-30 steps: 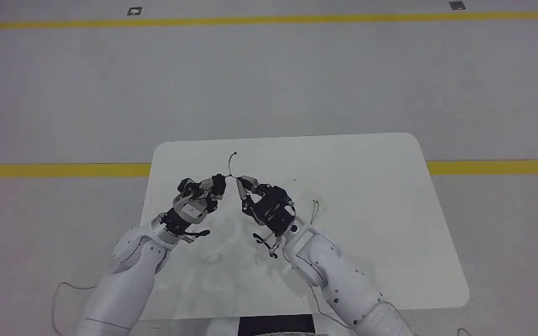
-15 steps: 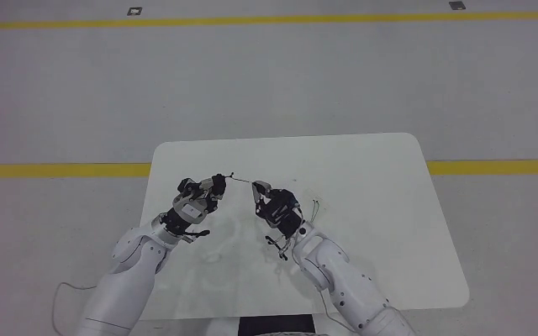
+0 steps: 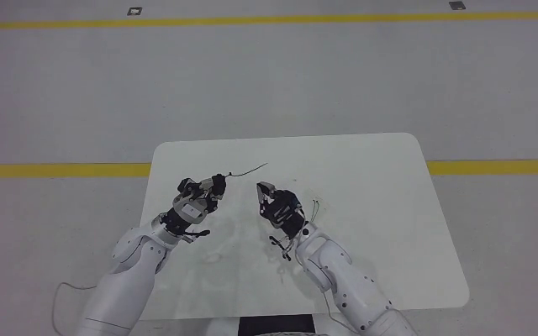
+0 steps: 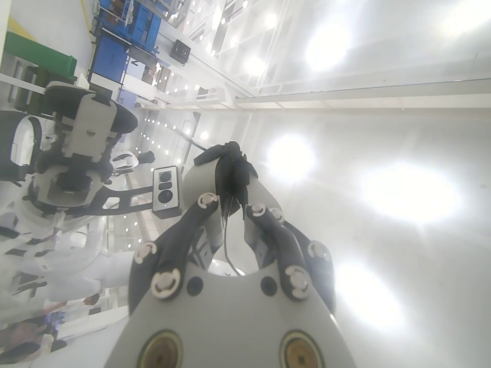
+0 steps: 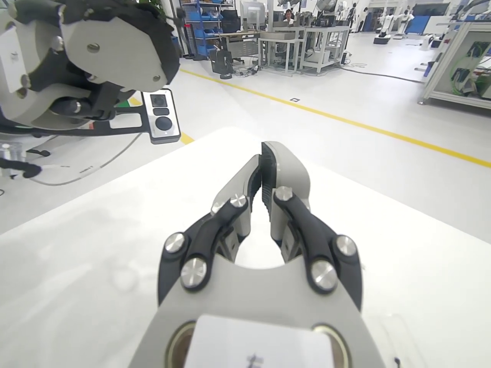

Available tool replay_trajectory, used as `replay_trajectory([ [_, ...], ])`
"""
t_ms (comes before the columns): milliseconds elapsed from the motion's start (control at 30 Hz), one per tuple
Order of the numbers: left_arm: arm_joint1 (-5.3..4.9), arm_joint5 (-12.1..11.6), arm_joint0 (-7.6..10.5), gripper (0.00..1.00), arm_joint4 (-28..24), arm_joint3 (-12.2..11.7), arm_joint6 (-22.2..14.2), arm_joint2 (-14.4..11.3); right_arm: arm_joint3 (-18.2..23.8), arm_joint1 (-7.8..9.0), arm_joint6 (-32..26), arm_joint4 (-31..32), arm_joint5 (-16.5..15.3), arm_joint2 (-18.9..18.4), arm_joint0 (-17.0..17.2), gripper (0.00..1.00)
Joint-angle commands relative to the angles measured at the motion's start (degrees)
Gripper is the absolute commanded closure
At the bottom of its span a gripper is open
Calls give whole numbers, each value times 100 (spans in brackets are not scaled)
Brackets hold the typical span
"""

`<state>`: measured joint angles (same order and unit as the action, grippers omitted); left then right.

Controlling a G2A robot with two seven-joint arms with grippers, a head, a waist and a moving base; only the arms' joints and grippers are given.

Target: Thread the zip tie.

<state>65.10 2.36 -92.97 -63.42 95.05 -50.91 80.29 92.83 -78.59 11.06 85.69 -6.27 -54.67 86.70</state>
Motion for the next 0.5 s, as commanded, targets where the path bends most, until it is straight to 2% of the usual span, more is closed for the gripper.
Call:
replay_trajectory([
  [0, 0, 0, 0, 100, 0, 0, 0, 0, 1, 5, -2, 1, -4, -13, 6, 100],
  [100, 0, 0, 0, 100, 0, 0, 0, 0, -8, 18, -43, 0, 58, -82, 32, 100],
  [133, 0, 0, 0, 100, 0, 0, 0, 0, -6, 24, -51, -7, 93, -126, 46, 95],
  [167, 0, 0, 0, 100, 0, 0, 0, 0, 4, 36, -63, -18, 127, -192, 72, 75],
  [200, 0, 0, 0, 100, 0, 0, 0, 0, 19, 44, -74, -39, 186, -255, 99, 51],
  [233, 0, 0, 0, 100, 0, 0, 0, 0, 46, 52, -64, -105, 209, -319, 132, 0],
  [367, 0, 0, 0, 100, 0, 0, 0, 0, 172, 91, -40, -386, 166, -594, 250, 0],
  [467, 0, 0, 0, 100, 0, 0, 0, 0, 172, 91, -40, -386, 166, -594, 250, 0],
])
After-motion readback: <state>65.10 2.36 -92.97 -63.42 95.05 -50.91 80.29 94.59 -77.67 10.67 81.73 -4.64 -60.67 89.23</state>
